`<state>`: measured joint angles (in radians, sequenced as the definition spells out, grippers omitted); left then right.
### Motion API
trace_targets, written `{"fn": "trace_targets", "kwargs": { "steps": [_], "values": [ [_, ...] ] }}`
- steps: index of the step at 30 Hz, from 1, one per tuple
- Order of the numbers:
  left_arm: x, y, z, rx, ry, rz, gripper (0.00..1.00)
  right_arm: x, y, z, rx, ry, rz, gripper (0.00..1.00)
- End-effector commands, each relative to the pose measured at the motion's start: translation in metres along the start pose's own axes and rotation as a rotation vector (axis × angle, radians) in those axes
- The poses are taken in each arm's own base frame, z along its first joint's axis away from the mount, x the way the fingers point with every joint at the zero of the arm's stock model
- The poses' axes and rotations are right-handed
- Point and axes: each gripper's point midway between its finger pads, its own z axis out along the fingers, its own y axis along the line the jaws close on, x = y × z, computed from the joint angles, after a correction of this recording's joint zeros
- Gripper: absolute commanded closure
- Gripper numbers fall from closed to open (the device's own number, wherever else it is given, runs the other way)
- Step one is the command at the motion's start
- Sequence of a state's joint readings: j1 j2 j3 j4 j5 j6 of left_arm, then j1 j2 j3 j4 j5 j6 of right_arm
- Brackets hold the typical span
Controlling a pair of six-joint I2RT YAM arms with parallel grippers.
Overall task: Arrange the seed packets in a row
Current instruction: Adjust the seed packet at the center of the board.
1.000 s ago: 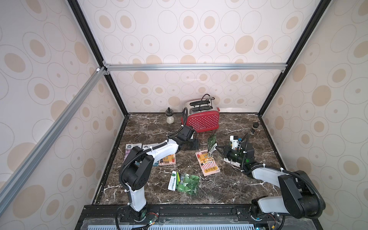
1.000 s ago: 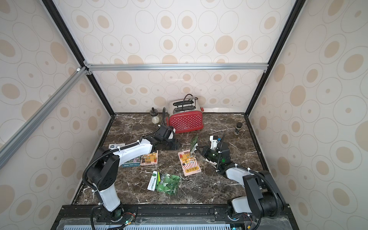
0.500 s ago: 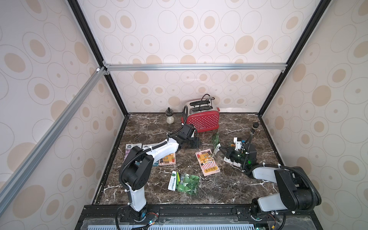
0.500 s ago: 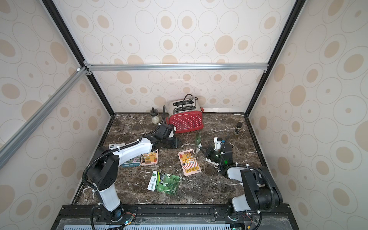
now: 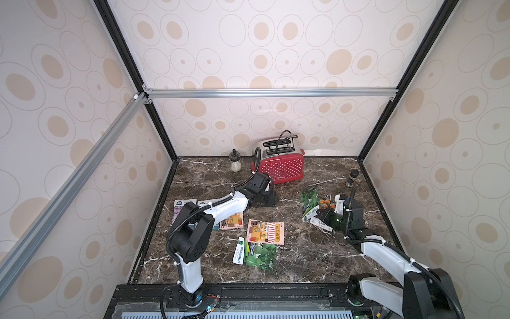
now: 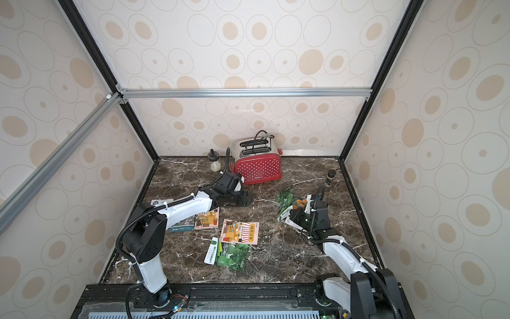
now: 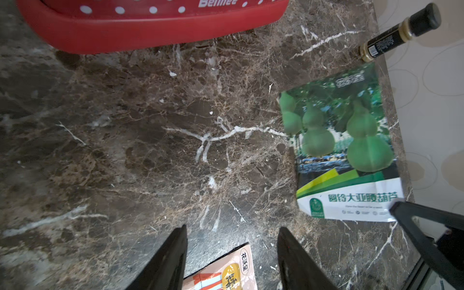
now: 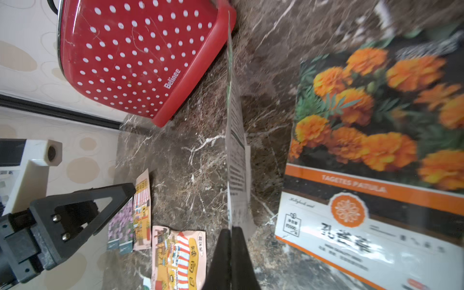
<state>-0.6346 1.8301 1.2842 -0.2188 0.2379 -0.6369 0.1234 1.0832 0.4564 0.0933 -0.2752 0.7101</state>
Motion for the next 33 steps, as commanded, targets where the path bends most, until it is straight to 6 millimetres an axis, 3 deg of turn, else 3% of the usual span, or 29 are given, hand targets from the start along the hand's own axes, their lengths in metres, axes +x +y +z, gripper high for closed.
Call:
{"fn": "trace_targets", "kwargs": {
  "steps": [1,3,4,6,7,8,9,13,16,19,22,26,33],
  "values": [
    [-0.005,0.003,0.004,-0.008,-0.002,0.006,0.42,0.013,-0.040,-0.011,0.225,0.057,-0.077,1.00],
    [-0.006,0.003,0.005,-0.008,0.000,0.003,0.42,0.015,-0.049,-0.013,0.277,0.074,-0.088,1.00],
    [-0.005,0.004,0.004,-0.010,0.001,0.004,0.42,0.015,-0.053,-0.015,0.300,0.075,-0.091,0.95],
    [-0.004,0.006,0.002,-0.027,0.001,0.006,0.42,0.012,-0.057,-0.021,0.339,0.065,-0.109,0.49],
    [-0.003,0.009,0.001,-0.039,0.006,0.005,0.42,0.010,-0.057,-0.024,0.349,0.055,-0.122,0.39],
    [-0.002,0.010,-0.001,-0.049,0.010,0.009,0.42,0.006,-0.054,-0.028,0.359,0.040,-0.147,0.19],
    [-0.001,0.014,-0.003,-0.068,0.014,0.010,0.42,0.004,-0.049,-0.031,0.360,0.028,-0.187,0.09],
    [0.011,0.028,-0.009,-0.140,0.050,0.022,0.42,0.004,-0.004,-0.033,0.246,0.005,-0.347,0.11],
    [0.024,0.042,-0.012,-0.197,0.091,0.032,0.42,0.027,0.036,-0.025,0.112,0.081,-0.436,0.18],
    [0.037,0.057,-0.017,-0.252,0.114,0.043,0.42,0.058,0.060,-0.012,0.010,0.182,-0.460,0.30],
    [0.048,0.070,-0.021,-0.303,0.134,0.054,0.42,0.091,0.071,0.000,-0.039,0.258,-0.479,0.45],
    [0.059,0.081,-0.021,-0.339,0.165,0.054,0.42,0.125,0.077,0.012,-0.068,0.331,-0.479,0.56],
    [0.070,0.097,-0.018,-0.401,0.204,0.064,0.42,0.158,0.082,0.024,-0.095,0.420,-0.457,0.62]
  ]
}}
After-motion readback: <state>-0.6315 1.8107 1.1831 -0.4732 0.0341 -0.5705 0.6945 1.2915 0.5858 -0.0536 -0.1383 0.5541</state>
